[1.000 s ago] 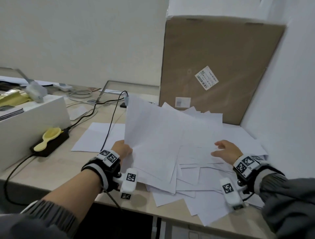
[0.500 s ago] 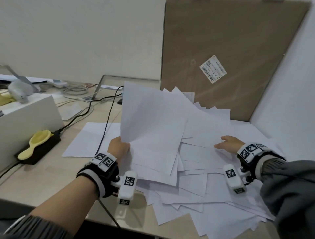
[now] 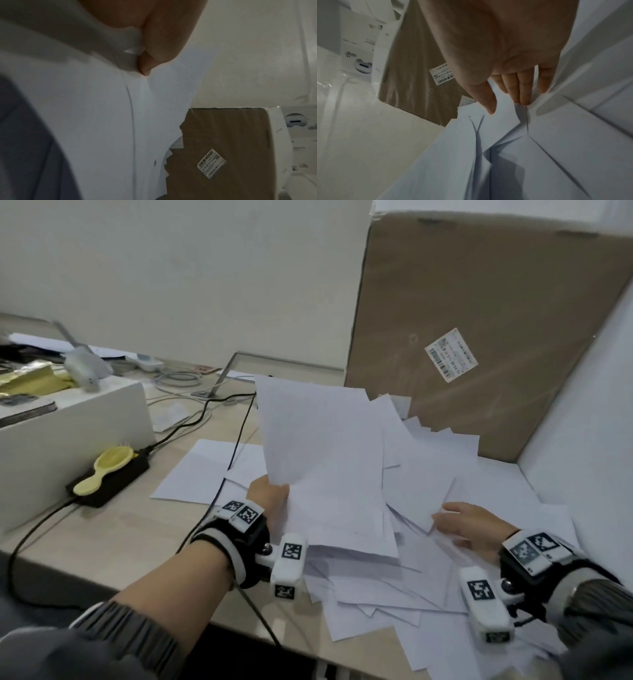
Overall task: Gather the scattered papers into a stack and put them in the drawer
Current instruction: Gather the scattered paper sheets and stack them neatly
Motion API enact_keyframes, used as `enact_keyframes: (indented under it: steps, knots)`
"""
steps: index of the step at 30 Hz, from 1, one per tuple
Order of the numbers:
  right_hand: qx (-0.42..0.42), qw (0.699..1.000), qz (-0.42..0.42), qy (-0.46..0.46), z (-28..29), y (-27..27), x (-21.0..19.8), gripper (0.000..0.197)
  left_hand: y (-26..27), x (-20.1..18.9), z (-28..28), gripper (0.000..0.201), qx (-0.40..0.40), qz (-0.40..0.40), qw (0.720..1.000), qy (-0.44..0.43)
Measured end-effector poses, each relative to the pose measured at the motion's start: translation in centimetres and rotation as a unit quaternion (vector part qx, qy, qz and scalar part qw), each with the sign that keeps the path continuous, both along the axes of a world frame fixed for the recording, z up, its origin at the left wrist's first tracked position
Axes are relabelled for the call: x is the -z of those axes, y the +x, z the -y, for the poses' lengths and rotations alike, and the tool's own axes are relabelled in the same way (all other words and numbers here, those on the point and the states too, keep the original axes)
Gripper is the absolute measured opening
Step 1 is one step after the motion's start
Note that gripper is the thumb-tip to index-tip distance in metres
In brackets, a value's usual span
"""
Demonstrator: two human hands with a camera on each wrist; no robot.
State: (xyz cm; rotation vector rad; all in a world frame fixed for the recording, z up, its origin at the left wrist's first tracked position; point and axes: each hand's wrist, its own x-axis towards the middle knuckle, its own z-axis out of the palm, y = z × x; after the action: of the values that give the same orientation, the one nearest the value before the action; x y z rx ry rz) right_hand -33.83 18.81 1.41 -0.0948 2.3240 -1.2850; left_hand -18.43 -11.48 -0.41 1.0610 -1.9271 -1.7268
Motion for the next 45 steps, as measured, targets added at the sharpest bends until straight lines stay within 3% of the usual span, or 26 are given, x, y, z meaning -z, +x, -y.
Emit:
enact_keyframes:
  steps: [3,6,17,20,23,26,28,30,33,35,37,39,42,45]
  knots:
    - [0.061,0.995,0.027,-0.072,-1.0,1.3,0.0,0.038,1.4,0.5,-0.4,0.009,-0.008,-0.004,1.0,-0.006]
    - [0.13,0.984,0.027,-0.117,-2.1,2.5,-0.8,0.026,3.0,0.5,-0.3,0.026,-0.009,-0.004,1.0,0.003]
    - [0.177,0.963,0.048,-0.197,-2.1,5.3,-4.1,0.034,4.6,0.5,0.9,0.026,0.017,-0.061,0.992,0.109]
    - [0.216,0.95,-0.003,-0.224,-2.4,5.2,-4.4,0.028,5.0,0.4,1.0,0.034,0.0,-0.051,0.996,0.079]
    - [0.302,0.914,-0.04,-0.268,-3.0,5.3,-4.6,0.022,5.2,0.5,1.0,0.039,-0.06,-0.029,0.997,0.044]
    - [0.348,0.879,-0.044,-0.324,-3.4,6.1,-4.6,0.021,6.2,-1.1,-0.6,0.043,-0.014,0.074,0.997,-0.026]
    - [0.345,0.869,-0.04,-0.352,-2.8,7.2,-4.8,0.019,7.1,-1.7,-2.1,0.041,0.032,0.141,0.982,-0.12]
    - [0.326,0.867,-0.03,-0.375,-1.7,8.6,-4.8,0.019,6.2,-1.6,-3.2,0.038,0.058,0.141,0.983,-0.104]
    - [0.294,0.88,-0.011,-0.372,0.5,10.8,-4.1,0.019,5.6,-1.6,-4.5,0.042,0.051,0.057,0.992,0.1]
    - [0.275,0.9,0.011,-0.339,1.9,12.1,-3.0,0.014,5.5,-1.4,-5.5,0.044,0.081,0.025,0.982,0.168]
    - [0.251,0.914,0.048,-0.317,3.0,13.2,-1.9,0.006,5.5,-1.5,-5.8,0.047,0.089,0.028,0.968,0.233]
    - [0.218,0.928,0.099,-0.286,3.7,14.0,-0.8,0.01,5.5,-1.5,-5.9,0.052,0.146,0.048,0.953,0.261]
    - [0.126,0.962,0.151,-0.189,4.3,15.0,0.3,0.017,5.5,-1.4,-6.1,0.052,0.195,0.11,0.951,0.215]
    - [0.003,0.989,0.142,-0.041,3.7,15.5,-0.5,0.028,5.6,-1.6,-6.4,0.038,0.195,0.184,0.962,0.05]
